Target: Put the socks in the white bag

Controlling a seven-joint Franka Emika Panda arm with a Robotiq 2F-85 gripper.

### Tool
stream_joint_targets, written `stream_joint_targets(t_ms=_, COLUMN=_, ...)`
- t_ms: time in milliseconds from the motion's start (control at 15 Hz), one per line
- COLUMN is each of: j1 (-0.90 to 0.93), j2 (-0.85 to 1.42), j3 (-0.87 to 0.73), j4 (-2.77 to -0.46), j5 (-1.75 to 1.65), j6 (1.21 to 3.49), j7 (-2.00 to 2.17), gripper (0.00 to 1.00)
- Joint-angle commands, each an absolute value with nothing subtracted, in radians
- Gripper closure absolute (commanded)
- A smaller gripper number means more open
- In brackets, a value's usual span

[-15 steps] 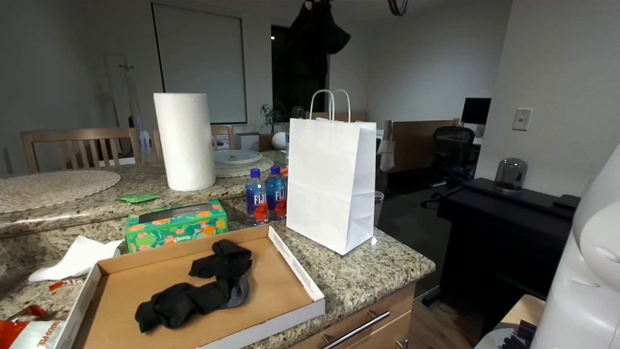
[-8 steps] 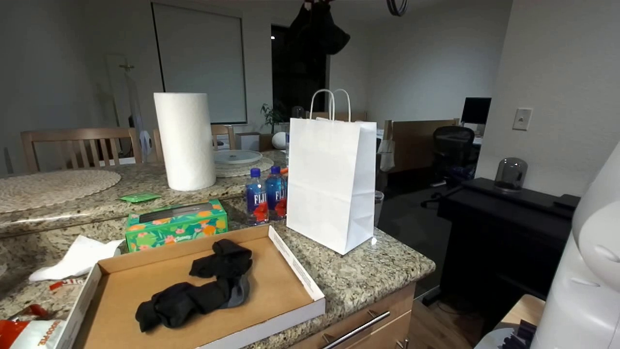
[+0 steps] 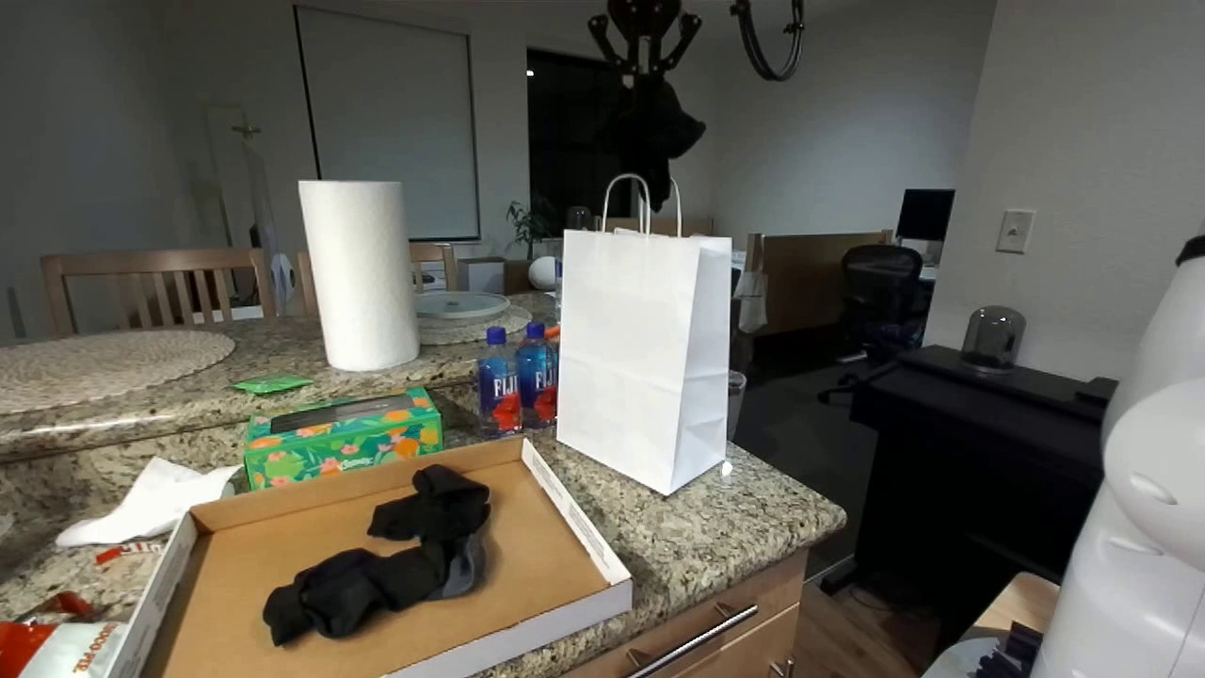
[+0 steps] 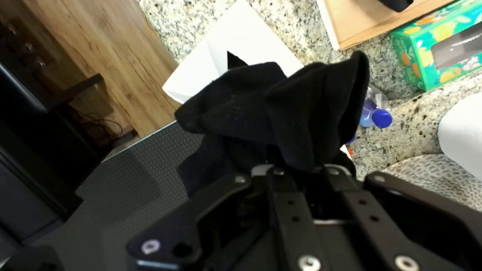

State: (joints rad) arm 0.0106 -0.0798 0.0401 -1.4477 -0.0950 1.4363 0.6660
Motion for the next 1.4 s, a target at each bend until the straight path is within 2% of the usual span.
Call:
stream_joint_targets(t_ms=0, j1=-0.014, j2=-0.035, j3=0.006, j4=-1.417, j5=0.007, j6=1.391, j7=0.687, gripper=0.90)
stream_joint_targets(t_ms=533, j1=-0.083, j2=-0.061, j3=-0.090, j4=-1.459, j5=0.139, j6=1.406, j7=0.725, gripper=0.90)
stream_joint_targets(t_ms=1333, j1=-0.122, j2=-0.025, j3=-0.144, j4=-1.510, j5=0.201, j6=1.387, j7=0.840, gripper=0.90)
